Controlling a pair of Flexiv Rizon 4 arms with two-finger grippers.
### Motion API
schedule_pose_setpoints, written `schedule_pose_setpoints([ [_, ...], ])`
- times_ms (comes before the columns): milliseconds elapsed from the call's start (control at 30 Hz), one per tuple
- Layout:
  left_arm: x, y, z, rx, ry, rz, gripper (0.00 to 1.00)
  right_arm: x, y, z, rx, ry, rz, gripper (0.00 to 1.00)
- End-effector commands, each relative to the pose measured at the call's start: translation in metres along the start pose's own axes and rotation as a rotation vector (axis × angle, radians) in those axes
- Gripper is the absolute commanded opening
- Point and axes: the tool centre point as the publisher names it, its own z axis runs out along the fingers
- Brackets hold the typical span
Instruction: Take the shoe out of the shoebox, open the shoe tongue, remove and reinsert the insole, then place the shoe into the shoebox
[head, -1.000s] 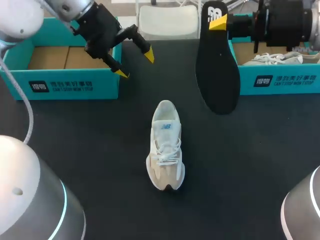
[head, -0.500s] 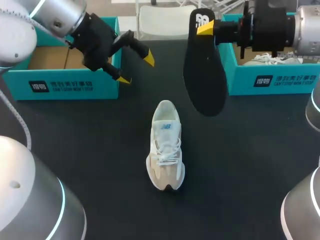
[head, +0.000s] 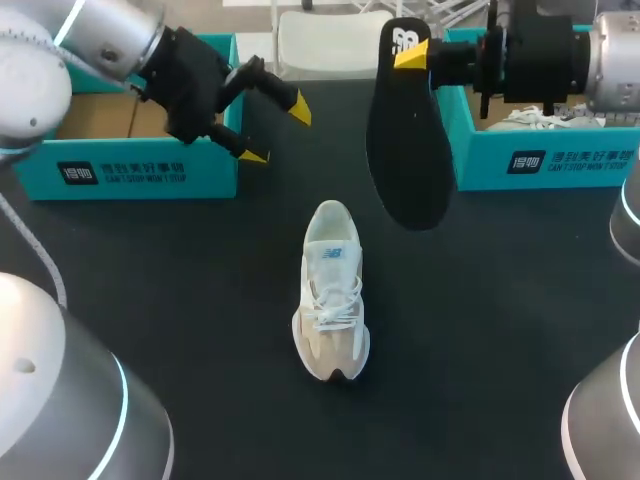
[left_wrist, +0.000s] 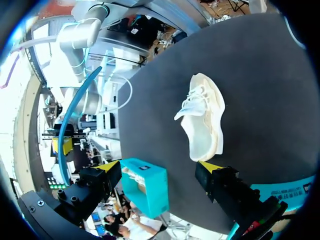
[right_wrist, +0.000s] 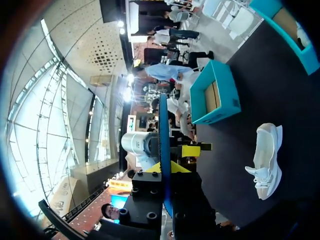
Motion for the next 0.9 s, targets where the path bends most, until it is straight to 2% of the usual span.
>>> schedule_pose_setpoints([
  [33, 0.015, -0.025, 0.004, -0.1, -0.245, 0.043, 1.0, -0.005, 0.006, 0.013, -0.017, 0.004, 0.072, 0.0],
  [267, 0.008, -0.04, 0.003, -0.158, -0.421, 0.059, 1.0, -0.016, 0.028, 0.014, -0.085, 0.003, 0.234, 0.0],
  [367, 0.003, -0.043, 0.001, -0.144, -0.469, 0.051, 1.0, -0.024, 0.038, 0.017, -0.151, -0.005, 0.304, 0.0],
  [400, 0.001, -0.044, 0.001, -0.116, -0.48, 0.045, 1.0, -0.028, 0.041, 0.018, -0.171, -0.027, 0.316, 0.0],
  [433, -0.002, -0.045, 0.002, -0.121, -0.484, 0.026, 1.0, -0.028, 0.041, 0.018, -0.171, -0.027, 0.316, 0.0],
  [467, -0.005, -0.045, 0.005, -0.064, -0.456, 0.026, 1.0, -0.028, 0.041, 0.018, -0.171, -0.027, 0.316, 0.0],
  [867, -0.005, -0.045, 0.005, -0.064, -0.456, 0.026, 1.0, -0.028, 0.041, 0.018, -0.171, -0.027, 0.316, 0.0],
  [900, -0.007, -0.043, 0.006, -0.078, -0.48, 0.03, 1.0, -0.031, 0.04, 0.024, -0.191, -0.046, 0.316, 0.0],
])
